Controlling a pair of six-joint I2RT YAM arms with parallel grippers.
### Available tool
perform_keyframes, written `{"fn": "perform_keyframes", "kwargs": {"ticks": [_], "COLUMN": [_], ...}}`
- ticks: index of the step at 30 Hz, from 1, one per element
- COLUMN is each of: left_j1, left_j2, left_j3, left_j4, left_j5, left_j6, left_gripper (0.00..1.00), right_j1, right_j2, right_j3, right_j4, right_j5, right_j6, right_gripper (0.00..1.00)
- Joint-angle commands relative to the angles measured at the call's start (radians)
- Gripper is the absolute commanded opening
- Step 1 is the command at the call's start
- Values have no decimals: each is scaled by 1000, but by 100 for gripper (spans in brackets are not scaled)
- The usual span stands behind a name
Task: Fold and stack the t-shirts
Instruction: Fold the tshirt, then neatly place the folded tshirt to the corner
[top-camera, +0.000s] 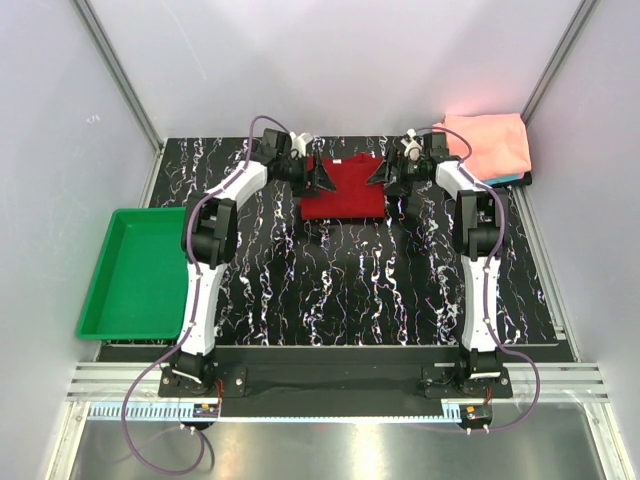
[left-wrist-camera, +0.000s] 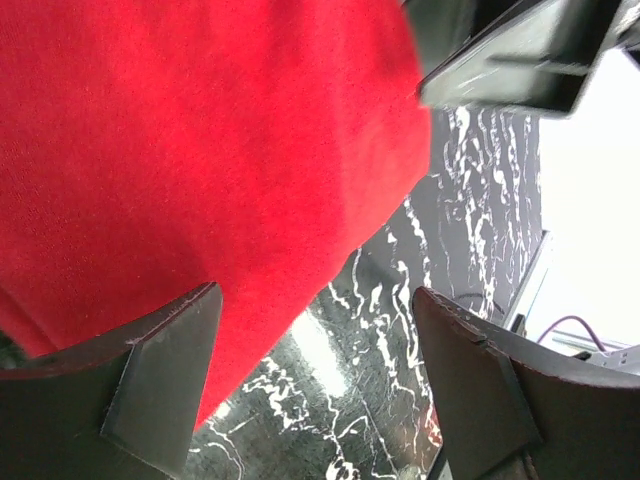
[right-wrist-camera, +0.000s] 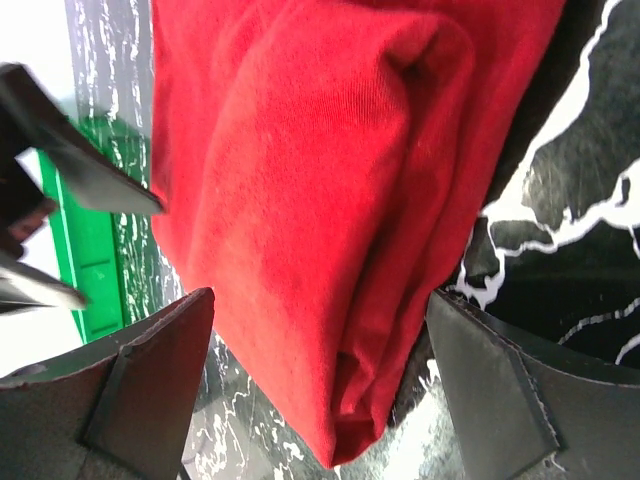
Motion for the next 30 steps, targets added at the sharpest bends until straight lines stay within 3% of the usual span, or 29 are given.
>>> {"fn": "perform_keyframes", "kwargs": {"ticks": [1, 8, 18, 25, 29, 30], "left_j1": [-6, -9, -11, -14, -22, -23], "left_j2": [9, 49, 64, 75, 81, 84], "left_j3": [1, -13, -4, 15, 22, 25], "left_j4": [43, 12, -6, -30, -41, -44], "left_j5": [64, 43, 31, 11, 1, -2], "left_j6": [-18, -1, 13, 44, 56, 57], "left_gripper": [82, 81, 80, 80, 80, 80], "right_j1": [4, 3, 15, 55, 64, 65], "right_j2": [54, 119, 165, 168, 168, 166], "right_j3": [47, 107, 111, 79, 81, 84], "right_j4": [10, 31, 48, 25, 27, 27], "right_j5": [4, -9, -49, -81, -88, -85], "right_j6": [13, 58, 104, 75, 75, 76], "right_gripper": [94, 93, 81, 65, 46, 36]}}
